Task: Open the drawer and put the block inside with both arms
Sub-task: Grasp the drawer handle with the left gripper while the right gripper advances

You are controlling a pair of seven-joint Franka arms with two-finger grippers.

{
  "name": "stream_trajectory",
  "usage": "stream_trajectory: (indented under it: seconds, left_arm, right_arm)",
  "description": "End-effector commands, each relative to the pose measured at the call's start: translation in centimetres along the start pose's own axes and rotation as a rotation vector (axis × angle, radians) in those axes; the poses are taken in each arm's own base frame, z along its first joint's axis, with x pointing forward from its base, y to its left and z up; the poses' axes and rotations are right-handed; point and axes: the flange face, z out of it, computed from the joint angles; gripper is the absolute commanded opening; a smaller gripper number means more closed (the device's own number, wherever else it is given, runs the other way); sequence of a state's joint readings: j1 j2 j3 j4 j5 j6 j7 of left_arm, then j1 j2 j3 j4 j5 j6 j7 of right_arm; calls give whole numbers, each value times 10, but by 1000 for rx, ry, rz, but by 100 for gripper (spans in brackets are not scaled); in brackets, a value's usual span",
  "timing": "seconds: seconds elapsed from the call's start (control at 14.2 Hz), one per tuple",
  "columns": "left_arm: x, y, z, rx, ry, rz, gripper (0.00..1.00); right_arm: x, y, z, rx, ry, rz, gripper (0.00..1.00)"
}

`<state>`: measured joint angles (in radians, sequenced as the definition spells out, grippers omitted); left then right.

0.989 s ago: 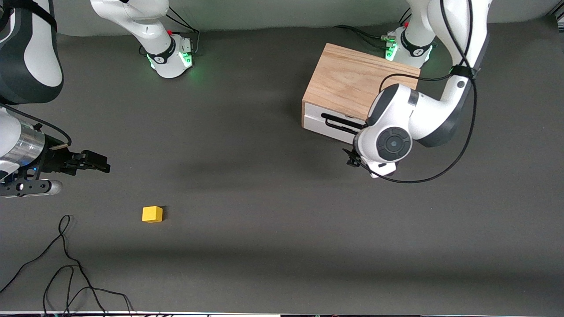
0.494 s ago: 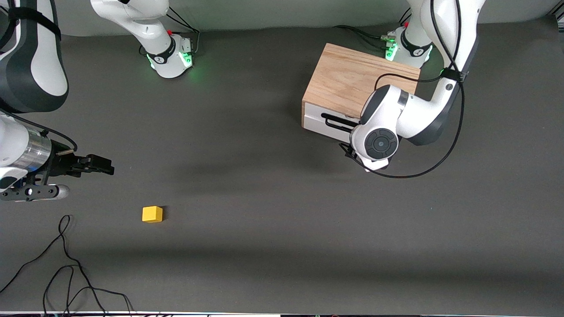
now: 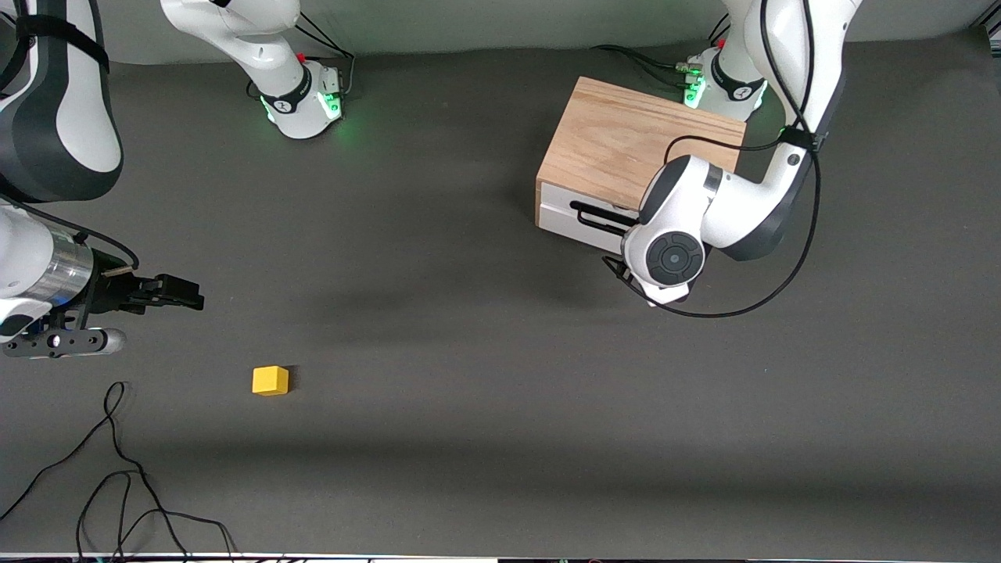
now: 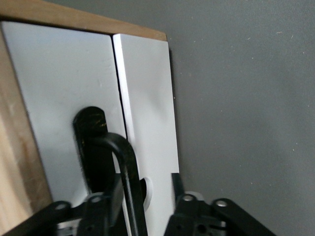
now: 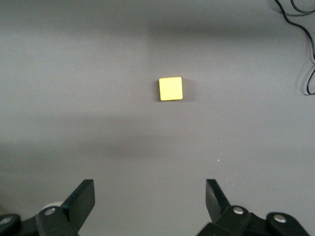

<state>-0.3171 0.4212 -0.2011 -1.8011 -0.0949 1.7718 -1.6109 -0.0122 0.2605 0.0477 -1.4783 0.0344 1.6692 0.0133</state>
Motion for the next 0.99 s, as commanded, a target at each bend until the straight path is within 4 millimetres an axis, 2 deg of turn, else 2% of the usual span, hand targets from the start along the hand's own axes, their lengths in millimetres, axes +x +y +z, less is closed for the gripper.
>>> stream_trajectory:
  seconds: [0.0, 0.14, 0.21, 0.35, 0.49, 0.64, 0.92]
  left_arm:
    - [-3, 5, 7, -26, 24, 9, 0]
    - [-4, 9, 7, -40, 23, 11, 0]
    - [-5, 10, 0, -58, 24, 14, 0]
    - [-7, 15, -25, -111, 20, 17, 0]
    - [-22, 24, -53, -170, 21, 40, 0]
    - [-23, 34, -74, -217, 46, 52, 0]
    - [-27, 48, -100, -292, 91, 77, 0]
  right_arm:
    - [1, -2, -2, 0, -1, 10, 100]
    - [1, -2, -4, 0, 0, 13, 100]
    - [0, -1, -6, 0, 2, 8, 100]
    - [-1, 1, -8, 1, 4, 8, 100]
    - [-1, 1, -7, 3, 4, 8, 100]
    - [4, 3, -2, 8, 10, 12, 100]
    - [30, 6, 34, 15, 42, 15, 100]
